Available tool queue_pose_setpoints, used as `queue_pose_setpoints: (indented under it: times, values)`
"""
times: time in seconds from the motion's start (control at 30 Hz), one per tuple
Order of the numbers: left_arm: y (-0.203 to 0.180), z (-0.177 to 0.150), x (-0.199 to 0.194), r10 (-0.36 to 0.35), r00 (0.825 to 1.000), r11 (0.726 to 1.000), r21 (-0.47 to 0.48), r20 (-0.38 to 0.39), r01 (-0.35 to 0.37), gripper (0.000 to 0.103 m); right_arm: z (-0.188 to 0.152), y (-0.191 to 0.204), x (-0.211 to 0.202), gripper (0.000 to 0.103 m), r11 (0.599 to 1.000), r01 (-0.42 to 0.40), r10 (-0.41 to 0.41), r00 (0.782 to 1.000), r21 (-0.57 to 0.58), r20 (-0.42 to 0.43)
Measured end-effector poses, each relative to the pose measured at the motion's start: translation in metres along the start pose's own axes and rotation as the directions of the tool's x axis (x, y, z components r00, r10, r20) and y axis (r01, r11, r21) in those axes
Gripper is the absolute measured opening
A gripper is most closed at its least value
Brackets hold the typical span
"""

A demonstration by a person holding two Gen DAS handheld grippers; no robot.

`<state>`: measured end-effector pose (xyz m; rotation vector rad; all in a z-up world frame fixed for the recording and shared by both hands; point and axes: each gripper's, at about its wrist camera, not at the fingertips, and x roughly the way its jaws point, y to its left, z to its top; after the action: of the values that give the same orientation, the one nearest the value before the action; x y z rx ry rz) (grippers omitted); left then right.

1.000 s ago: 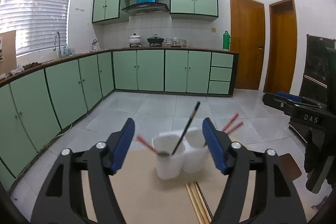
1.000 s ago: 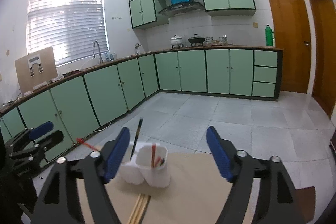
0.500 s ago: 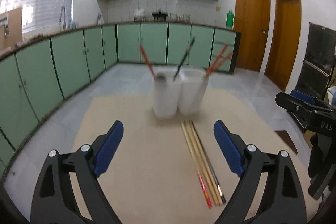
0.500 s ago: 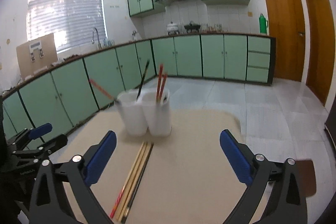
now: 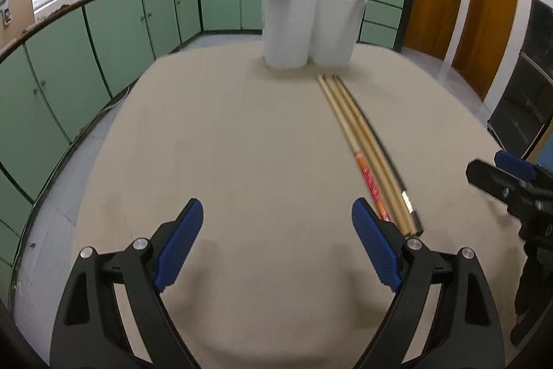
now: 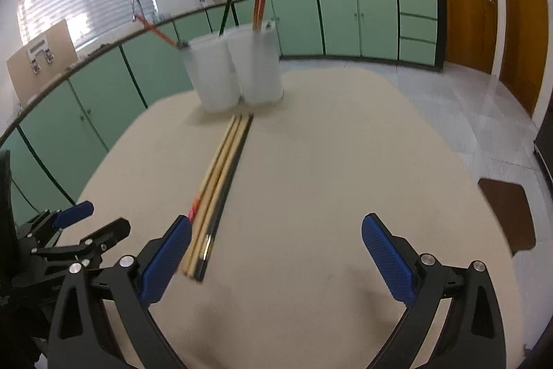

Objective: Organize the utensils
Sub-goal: 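Move both open grippers back over the remaining chopsticks, then close the right gripper on the black chopstick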

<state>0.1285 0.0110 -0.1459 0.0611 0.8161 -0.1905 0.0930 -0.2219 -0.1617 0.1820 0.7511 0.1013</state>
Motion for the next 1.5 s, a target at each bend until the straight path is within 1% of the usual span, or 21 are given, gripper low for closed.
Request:
queue_pose_setpoints:
  times: [0.13,0.2,0.37,0.47,0.73,0.87,0.97,1.0,1.1,1.17,1.3,1.37,1.4,1.43,1.47,1.5]
  values:
    - [0.003,-0.009,0.004,0.011,0.999,1.000,-0.002,-0.033,-0.011,0.085,-0.012,0.009,0.007,0.093,1.000,-0.010,0.009,0.999,-0.026,-0.051]
    - [0.003,-0.010,0.006,0.014,0.999,1.000,-0.007,-0.043,-0.014,0.085,-0.016,0.014,0.008,0.088,0.999,-0.012,0.009,0.998,-0.043,-0.069]
    - [0.007,-0.013,0.008,0.019,0.998,0.999,-0.028,-0.060,-0.021,0.085,-0.024,0.027,0.015,0.072,0.995,-0.016,0.005,0.994,-0.100,-0.113]
    - [0.007,-0.014,0.009,0.022,0.998,0.999,-0.033,-0.067,-0.024,0.086,-0.026,0.033,0.017,0.066,0.992,-0.015,-0.001,0.992,-0.127,-0.125]
    - [0.006,-0.013,0.012,0.028,0.996,0.999,-0.026,-0.084,-0.030,0.086,-0.025,0.044,0.021,0.065,0.984,0.006,-0.030,0.991,-0.179,-0.132]
    - [0.007,-0.013,0.011,0.027,0.996,0.999,-0.034,-0.083,-0.030,0.086,-0.023,0.038,0.021,0.059,0.988,0.033,-0.052,0.991,-0.152,-0.123]
    - [0.007,-0.013,0.011,0.028,0.996,0.999,-0.044,-0.081,-0.032,0.086,-0.021,0.031,0.018,0.059,0.990,0.073,-0.087,0.991,-0.124,-0.105]
    - [0.008,-0.013,0.010,0.029,0.996,0.998,-0.047,-0.081,-0.033,0.086,-0.020,0.028,0.017,0.059,0.991,0.073,-0.084,0.992,-0.111,-0.100]
    - [0.007,-0.013,0.011,0.031,0.996,0.998,-0.046,-0.084,-0.035,0.086,-0.020,0.025,0.015,0.058,0.996,0.033,-0.040,0.995,-0.079,-0.096]
    - [0.006,-0.010,0.013,0.032,0.996,0.998,-0.042,-0.084,-0.036,0.086,-0.021,0.027,0.016,0.051,0.996,0.015,-0.024,0.994,-0.084,-0.104]
    - [0.004,-0.010,0.014,0.035,0.996,0.999,-0.036,-0.080,-0.038,0.086,-0.020,0.034,0.019,0.043,0.995,-0.002,-0.009,0.994,-0.098,-0.112]
    - [0.004,-0.010,0.014,0.036,0.996,0.999,-0.034,-0.081,-0.039,0.086,-0.019,0.036,0.021,0.037,0.995,-0.007,-0.005,0.993,-0.103,-0.115]
    - [0.003,-0.011,0.014,0.036,0.996,0.999,-0.033,-0.081,-0.039,0.086,-0.019,0.038,0.022,0.035,0.994,-0.004,-0.008,0.993,-0.108,-0.117]
    - [0.002,-0.010,0.014,0.037,0.996,0.999,-0.032,-0.080,-0.040,0.086,-0.018,0.039,0.023,0.031,0.994,-0.004,-0.009,0.993,-0.113,-0.118]
    - [0.002,-0.010,0.014,0.039,0.996,0.999,-0.031,-0.079,-0.041,0.086,-0.017,0.039,0.024,0.023,0.993,-0.008,-0.006,0.993,-0.115,-0.120]
    - [0.001,-0.010,0.014,0.040,0.996,0.999,-0.030,-0.079,-0.043,0.086,-0.017,0.040,0.025,0.019,0.993,-0.014,0.000,0.992,-0.118,-0.122]
